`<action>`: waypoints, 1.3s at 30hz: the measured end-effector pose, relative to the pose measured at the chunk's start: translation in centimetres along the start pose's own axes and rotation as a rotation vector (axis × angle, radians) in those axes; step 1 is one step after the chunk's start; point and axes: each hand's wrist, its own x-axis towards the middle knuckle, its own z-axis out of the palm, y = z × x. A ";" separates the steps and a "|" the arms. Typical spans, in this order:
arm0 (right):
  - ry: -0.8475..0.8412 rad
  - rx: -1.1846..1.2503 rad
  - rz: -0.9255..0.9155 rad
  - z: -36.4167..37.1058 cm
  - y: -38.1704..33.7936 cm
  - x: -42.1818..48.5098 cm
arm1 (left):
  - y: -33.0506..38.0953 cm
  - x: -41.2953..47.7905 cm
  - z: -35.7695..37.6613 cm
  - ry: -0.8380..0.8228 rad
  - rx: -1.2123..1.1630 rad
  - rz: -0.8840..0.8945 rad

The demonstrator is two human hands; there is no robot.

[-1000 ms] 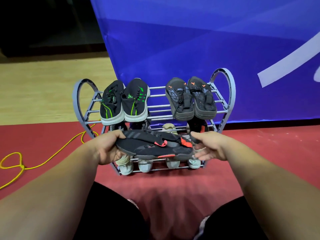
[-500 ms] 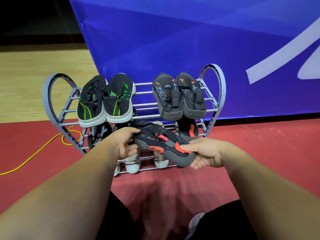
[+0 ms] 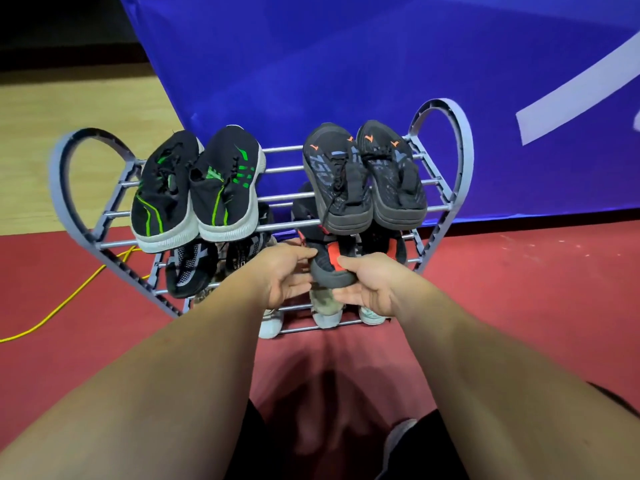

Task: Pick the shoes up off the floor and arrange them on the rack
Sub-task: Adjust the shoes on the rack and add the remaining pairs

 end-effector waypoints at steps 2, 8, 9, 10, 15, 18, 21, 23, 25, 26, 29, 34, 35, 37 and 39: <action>0.000 0.013 0.027 0.4 0.1 0.4 | -0.2 0.3 0.0 0.042 0.075 0.010; 0.074 -0.228 0.097 0.0 0.3 0.5 | -1.5 1.8 -0.2 0.184 0.474 0.221; 0.105 -0.331 0.082 -0.4 0.0 0.3 | -1.6 2.0 -0.1 0.187 0.533 0.256; 0.139 -0.416 0.051 -0.8 -0.5 0.0 | -1.7 1.9 0.0 0.178 0.584 0.269; 0.508 -0.748 -0.282 -4.2 -2.3 -1.3 | -2.2 1.1 1.2 0.267 1.047 0.204; 0.645 -0.710 -0.316 -6.5 -1.9 -1.1 | -2.5 1.5 2.2 0.318 1.083 0.184; 0.646 -0.691 -0.214 -7.3 -0.7 0.0 | -2.8 1.7 3.0 0.364 1.108 0.189; 0.617 -0.682 -0.120 -7.3 -0.1 0.7 | -2.9 1.7 3.4 0.403 1.120 0.198; 0.526 -0.537 -0.084 -7.0 0.6 1.2 | -2.8 1.6 3.6 0.432 1.133 0.211; 0.462 -0.404 -0.079 -6.8 0.8 1.5 | -2.8 1.8 3.6 0.430 1.131 0.224; 0.339 -0.041 -0.029 -6.7 0.8 2.2 | -3.1 3.1 2.9 0.393 1.062 0.283; 0.304 0.063 -0.021 -7.3 0.7 2.7 | -3.5 4.4 2.6 0.324 0.952 0.321; 0.298 0.077 -0.018 -7.5 0.7 2.8 | -3.4 4.5 2.8 0.319 0.944 0.328; 0.295 0.093 -0.012 -7.7 0.8 2.9 | -3.3 4.6 3.2 0.308 0.931 0.340; 0.290 0.097 -0.016 -7.8 0.9 3.0 | -3.0 4.2 4.0 0.292 0.920 0.353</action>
